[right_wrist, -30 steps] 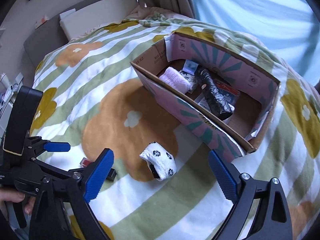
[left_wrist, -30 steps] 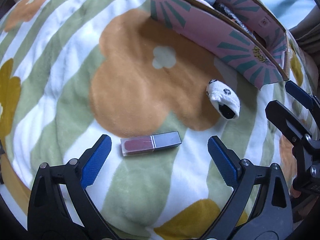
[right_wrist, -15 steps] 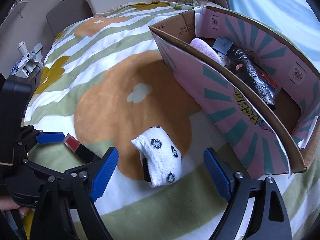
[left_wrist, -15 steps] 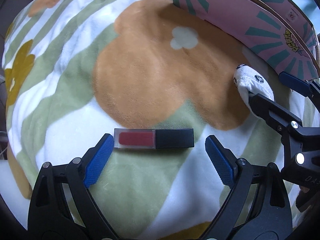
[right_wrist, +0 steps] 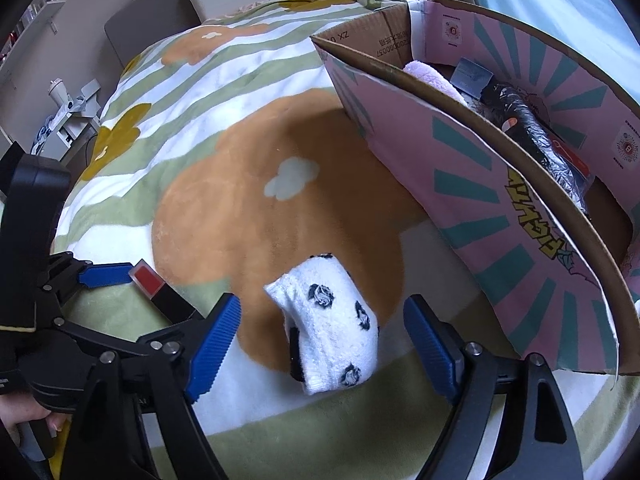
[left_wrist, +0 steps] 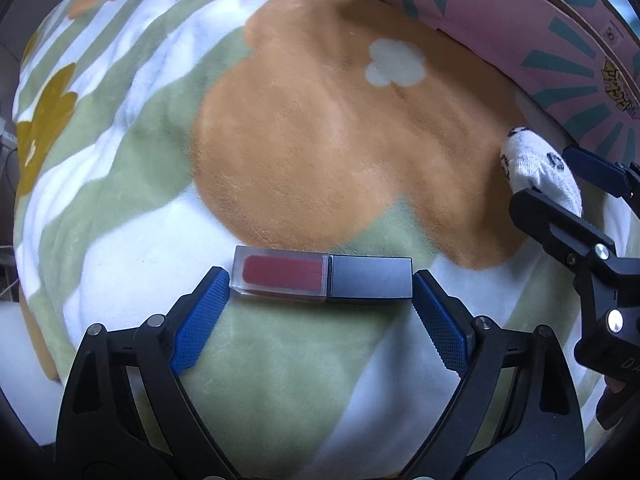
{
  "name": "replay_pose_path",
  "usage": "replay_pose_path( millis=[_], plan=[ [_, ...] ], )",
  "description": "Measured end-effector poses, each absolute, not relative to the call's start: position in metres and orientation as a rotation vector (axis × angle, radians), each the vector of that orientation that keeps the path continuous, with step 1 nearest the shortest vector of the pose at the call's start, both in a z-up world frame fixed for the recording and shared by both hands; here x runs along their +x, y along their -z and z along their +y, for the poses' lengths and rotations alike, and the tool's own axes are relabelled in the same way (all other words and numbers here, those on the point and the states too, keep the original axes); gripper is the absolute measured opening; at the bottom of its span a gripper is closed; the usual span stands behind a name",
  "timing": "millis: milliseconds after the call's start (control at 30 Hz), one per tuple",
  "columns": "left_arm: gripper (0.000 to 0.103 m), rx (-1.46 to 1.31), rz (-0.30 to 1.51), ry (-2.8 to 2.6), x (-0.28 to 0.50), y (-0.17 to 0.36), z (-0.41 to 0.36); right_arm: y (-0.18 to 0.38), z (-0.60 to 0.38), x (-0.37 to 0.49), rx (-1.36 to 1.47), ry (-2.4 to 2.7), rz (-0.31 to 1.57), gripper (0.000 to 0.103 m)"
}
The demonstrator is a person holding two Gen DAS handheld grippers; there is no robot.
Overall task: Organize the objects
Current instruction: 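Grasp the red lipstick with the left tool while the right tool grasps the white panda sock, then carry the lipstick with the left tool while the right tool carries the sock to the pink box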
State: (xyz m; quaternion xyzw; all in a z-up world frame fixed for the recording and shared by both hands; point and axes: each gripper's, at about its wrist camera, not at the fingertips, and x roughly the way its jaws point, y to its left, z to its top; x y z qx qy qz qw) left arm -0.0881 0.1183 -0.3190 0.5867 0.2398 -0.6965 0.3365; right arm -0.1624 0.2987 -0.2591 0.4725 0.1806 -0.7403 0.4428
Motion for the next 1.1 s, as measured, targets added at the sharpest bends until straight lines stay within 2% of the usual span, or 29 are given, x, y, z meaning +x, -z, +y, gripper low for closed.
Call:
replay_pose_path(
  millis=[67,100,133,233,467,700,900,1100],
  plan=[
    [0.086,1.537,0.602,1.833,-0.09,0.32,0.125,0.263,0.298,-0.163,1.178,1.828,0.45,0.069],
    [0.082,1.537,0.596,1.841,-0.09,0.321,0.127,0.267,0.297,-0.163,1.184,1.823,0.455,0.062],
    [0.082,1.538,0.594,1.847,-0.09,0.321,0.129,0.27,0.296,-0.162,1.192,1.818,0.467,0.053],
    [0.082,1.534,0.62,1.861,-0.09,0.321,0.131,0.275,0.297,-0.159,1.193,1.84,0.523,0.037],
    [0.081,1.517,0.654,1.903,-0.094,0.306,0.14,0.262,0.306,-0.16,1.217,1.88,0.474,0.034],
    [0.081,1.48,0.631,1.993,-0.106,0.267,0.144,0.223,0.308,-0.155,1.224,1.97,0.421,0.033],
    [0.081,1.444,0.584,2.102,-0.106,0.217,0.108,0.172,0.305,-0.148,1.213,2.084,0.363,0.033],
    [0.081,1.417,0.517,2.236,-0.099,0.178,0.039,0.118,0.299,-0.141,1.23,2.24,0.269,0.033]
  ],
)
